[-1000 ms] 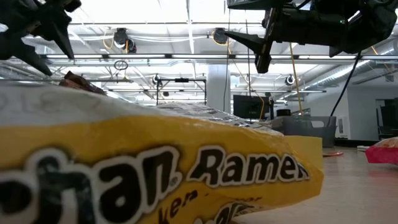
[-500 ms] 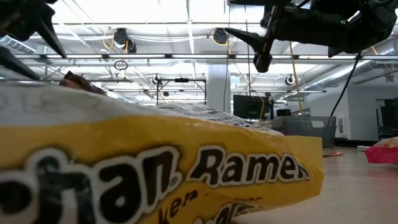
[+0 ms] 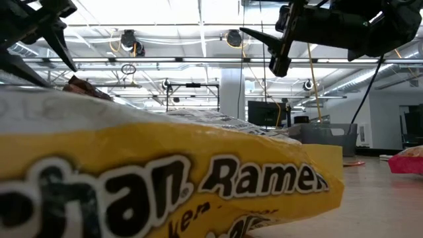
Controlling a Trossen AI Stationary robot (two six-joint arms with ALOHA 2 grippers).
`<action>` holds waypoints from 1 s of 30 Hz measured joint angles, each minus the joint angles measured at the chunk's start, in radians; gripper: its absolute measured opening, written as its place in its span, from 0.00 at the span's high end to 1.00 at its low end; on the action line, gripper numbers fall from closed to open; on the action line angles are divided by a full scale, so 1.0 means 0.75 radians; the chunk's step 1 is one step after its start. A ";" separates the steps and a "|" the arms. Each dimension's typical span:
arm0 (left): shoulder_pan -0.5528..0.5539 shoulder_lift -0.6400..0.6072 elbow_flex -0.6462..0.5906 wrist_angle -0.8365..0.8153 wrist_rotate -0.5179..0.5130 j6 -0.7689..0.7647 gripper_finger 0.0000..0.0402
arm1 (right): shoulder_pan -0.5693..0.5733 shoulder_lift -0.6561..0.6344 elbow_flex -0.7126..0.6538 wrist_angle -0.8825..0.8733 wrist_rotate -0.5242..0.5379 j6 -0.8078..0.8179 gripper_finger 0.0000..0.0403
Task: Pick & Place Food Item
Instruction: Put the left blue spoon into the white bin
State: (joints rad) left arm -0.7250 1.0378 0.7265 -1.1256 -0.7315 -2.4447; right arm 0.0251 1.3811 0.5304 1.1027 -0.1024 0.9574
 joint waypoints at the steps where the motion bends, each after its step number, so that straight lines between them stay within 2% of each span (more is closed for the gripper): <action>1: 0.017 -0.017 0.000 -0.015 0.014 0.004 0.39 | -0.001 0.000 0.000 0.000 0.011 0.000 0.47; 7: 0.069 -0.119 -0.001 -0.155 0.110 0.029 0.39 | -0.024 0.001 0.000 0.037 0.070 0.005 0.47; 12: 0.069 -0.194 -0.001 -0.162 0.019 0.036 0.39 | -0.058 0.001 0.000 0.090 0.070 -0.001 0.47; 15: 0.063 -0.178 -0.004 -0.169 0.023 0.046 0.39 | -0.089 0.001 0.000 0.090 0.093 -0.008 0.47; 18: 0.041 -0.125 -0.013 -0.163 0.096 0.089 0.39 | -0.110 0.001 0.000 0.091 0.140 -0.009 0.47; 23: 0.021 -0.017 -0.014 -0.122 0.181 0.221 0.39 | -0.126 0.001 0.000 0.122 0.131 -0.024 0.47; 26: 0.021 0.042 -0.014 -0.081 0.190 0.281 0.39 | -0.134 0.001 0.000 0.131 0.065 0.002 0.47; 30: 0.022 0.102 -0.014 0.028 0.108 0.165 0.39 | -0.157 0.001 0.000 0.154 -0.148 0.100 0.47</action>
State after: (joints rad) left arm -0.7082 1.1141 0.7158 -1.1047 -0.6501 -2.3208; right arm -0.0925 1.3815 0.5304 1.2184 -0.2131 1.0322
